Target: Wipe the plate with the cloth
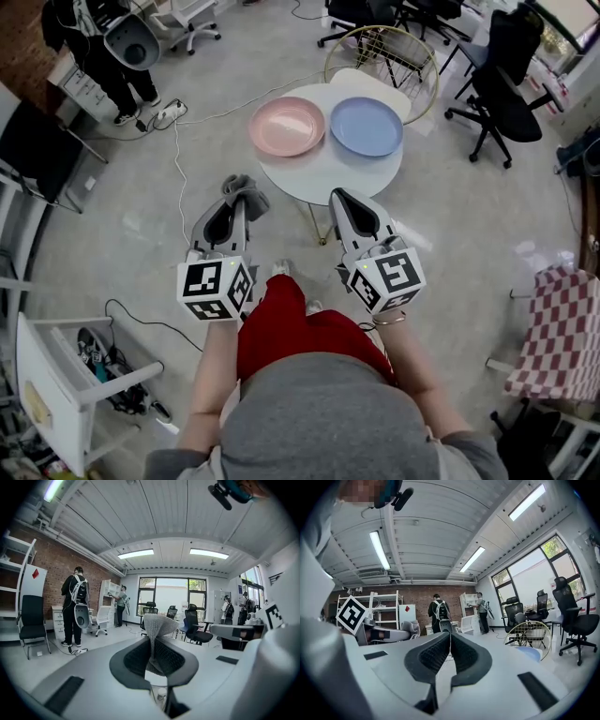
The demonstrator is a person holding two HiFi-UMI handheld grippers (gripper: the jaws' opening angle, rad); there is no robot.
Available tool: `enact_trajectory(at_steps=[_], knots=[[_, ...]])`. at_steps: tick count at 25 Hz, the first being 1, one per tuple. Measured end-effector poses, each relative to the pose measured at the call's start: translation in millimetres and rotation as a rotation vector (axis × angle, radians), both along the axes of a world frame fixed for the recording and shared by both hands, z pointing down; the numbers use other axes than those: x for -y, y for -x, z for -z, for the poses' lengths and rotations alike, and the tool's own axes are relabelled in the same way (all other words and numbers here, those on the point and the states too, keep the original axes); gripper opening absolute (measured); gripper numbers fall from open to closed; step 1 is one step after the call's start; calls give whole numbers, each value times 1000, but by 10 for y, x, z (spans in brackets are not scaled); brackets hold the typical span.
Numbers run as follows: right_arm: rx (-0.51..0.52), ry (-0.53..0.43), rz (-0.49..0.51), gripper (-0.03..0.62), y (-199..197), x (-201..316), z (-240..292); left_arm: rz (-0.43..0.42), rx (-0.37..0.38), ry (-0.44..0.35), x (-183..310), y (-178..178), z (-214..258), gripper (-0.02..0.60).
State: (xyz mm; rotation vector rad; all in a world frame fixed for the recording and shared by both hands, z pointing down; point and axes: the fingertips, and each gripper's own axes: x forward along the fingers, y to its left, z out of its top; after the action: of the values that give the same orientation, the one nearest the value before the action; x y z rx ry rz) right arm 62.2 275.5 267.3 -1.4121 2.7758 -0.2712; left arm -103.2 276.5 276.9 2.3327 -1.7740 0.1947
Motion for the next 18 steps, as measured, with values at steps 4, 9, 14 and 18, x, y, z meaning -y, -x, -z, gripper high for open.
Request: enact_trajectory(at_steps=[4,9,14,18], knots=[[0,9,-10,29,0,193,-21,-13,-5,-1,252,0,-12,34],[-2,23,-15,29,29,584,-106,-33,-8,9,721,20,-112,34],[-5,37,-38,29,47,1132,-190,-89,13,31,1317,-48,-264,34],[-16,56,-71,29,146,1651,-235,-114,5,56,1876,28,-355,34]])
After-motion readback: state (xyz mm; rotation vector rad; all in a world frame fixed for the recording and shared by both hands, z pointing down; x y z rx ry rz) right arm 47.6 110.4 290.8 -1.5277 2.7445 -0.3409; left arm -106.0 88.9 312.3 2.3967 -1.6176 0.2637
